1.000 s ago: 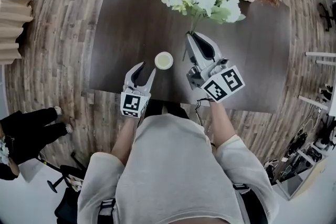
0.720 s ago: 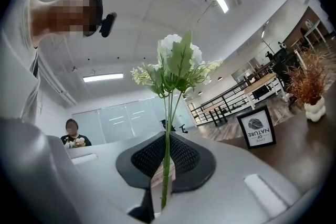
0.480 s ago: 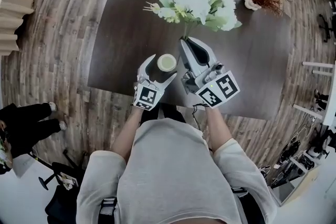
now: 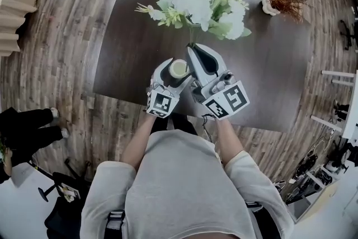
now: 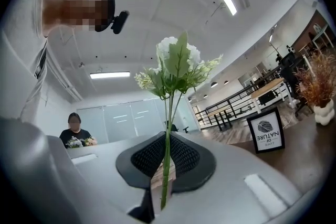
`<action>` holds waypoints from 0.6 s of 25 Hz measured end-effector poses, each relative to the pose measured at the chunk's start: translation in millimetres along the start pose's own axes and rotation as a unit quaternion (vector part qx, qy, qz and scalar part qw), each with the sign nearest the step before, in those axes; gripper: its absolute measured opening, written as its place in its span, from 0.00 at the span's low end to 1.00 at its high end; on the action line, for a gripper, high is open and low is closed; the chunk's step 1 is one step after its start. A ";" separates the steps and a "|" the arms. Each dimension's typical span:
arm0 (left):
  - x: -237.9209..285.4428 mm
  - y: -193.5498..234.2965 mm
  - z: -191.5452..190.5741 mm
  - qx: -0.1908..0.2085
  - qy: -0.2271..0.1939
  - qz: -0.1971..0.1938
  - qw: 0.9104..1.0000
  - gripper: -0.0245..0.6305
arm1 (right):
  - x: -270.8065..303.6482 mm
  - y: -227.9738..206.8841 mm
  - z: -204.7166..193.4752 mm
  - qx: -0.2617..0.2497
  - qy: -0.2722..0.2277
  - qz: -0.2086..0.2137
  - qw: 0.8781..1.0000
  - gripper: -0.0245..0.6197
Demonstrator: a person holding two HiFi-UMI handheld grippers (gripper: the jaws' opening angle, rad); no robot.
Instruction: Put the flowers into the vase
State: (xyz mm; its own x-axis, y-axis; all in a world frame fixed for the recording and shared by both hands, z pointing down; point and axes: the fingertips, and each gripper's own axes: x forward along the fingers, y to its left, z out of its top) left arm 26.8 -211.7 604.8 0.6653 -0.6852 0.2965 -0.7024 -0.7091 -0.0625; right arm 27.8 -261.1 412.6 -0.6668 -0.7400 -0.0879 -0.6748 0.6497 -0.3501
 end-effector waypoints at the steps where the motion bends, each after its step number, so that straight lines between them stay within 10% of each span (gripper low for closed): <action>1: 0.5 0.5 -1.1 0.002 -0.001 -0.001 1.000 0.56 | 2.1 0.2 1.5 0.000 -0.005 0.001 1.000 0.07; 15: -16.0 1.4 0.6 -0.001 -0.005 0.007 1.000 0.56 | -29.2 21.7 -46.9 -0.053 0.038 -0.039 0.997 0.07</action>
State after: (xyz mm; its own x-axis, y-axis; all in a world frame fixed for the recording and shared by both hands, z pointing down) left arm 15.3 -201.9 599.4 0.6583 -0.6964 0.2857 -0.7119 -0.6993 -0.0641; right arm 17.8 -217.2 451.4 -0.6308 -0.7759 0.0080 -0.7522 0.6090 -0.2518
